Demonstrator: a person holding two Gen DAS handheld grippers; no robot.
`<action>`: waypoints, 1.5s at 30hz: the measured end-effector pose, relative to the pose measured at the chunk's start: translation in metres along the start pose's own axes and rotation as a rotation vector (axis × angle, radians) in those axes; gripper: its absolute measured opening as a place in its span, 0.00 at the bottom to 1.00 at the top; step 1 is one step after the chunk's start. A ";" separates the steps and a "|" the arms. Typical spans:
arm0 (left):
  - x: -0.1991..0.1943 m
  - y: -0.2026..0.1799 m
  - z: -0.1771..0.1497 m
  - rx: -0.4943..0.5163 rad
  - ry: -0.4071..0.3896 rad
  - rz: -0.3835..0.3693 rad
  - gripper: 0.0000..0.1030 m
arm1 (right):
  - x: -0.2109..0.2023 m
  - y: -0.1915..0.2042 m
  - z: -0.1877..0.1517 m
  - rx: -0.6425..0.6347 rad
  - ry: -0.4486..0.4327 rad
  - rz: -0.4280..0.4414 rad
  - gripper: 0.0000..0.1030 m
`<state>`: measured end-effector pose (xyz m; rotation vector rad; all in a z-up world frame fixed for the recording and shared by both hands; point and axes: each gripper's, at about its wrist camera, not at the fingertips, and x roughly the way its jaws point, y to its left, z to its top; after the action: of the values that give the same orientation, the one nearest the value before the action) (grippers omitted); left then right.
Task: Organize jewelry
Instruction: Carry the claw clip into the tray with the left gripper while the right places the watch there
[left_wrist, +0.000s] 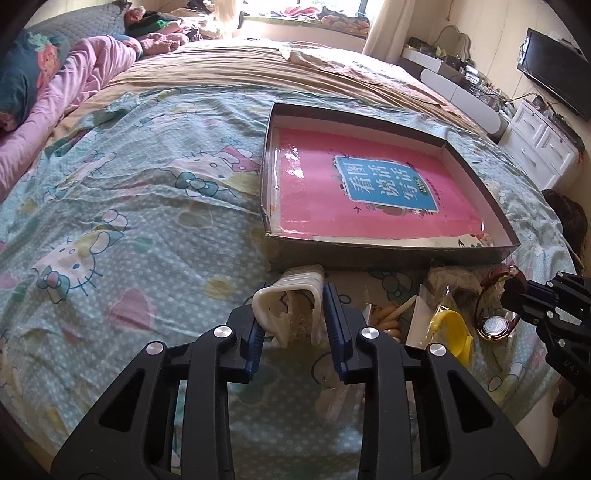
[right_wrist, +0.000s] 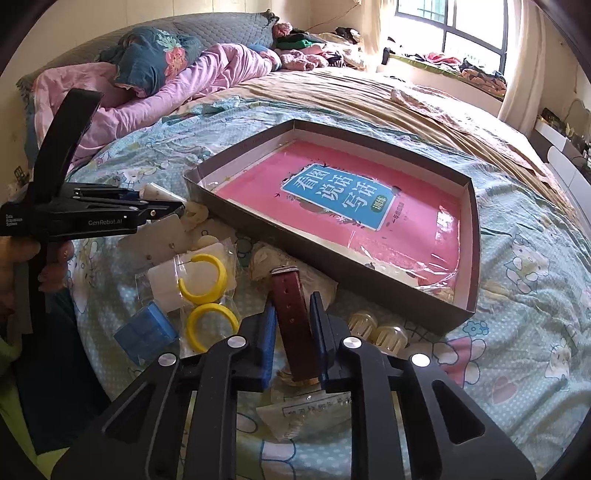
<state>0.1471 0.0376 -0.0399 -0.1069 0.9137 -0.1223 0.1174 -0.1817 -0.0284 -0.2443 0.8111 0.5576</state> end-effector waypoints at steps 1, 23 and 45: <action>-0.004 0.002 0.000 -0.006 -0.011 0.005 0.20 | -0.003 -0.001 0.001 0.006 -0.011 0.004 0.13; -0.052 0.021 0.045 -0.097 -0.147 0.065 0.20 | -0.038 -0.036 0.057 0.071 -0.211 -0.049 0.13; 0.041 -0.025 0.080 -0.075 -0.031 -0.014 0.20 | -0.003 -0.099 0.058 0.213 -0.178 -0.132 0.13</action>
<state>0.2336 0.0101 -0.0200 -0.1845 0.8870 -0.0996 0.2068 -0.2414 0.0120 -0.0508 0.6702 0.3602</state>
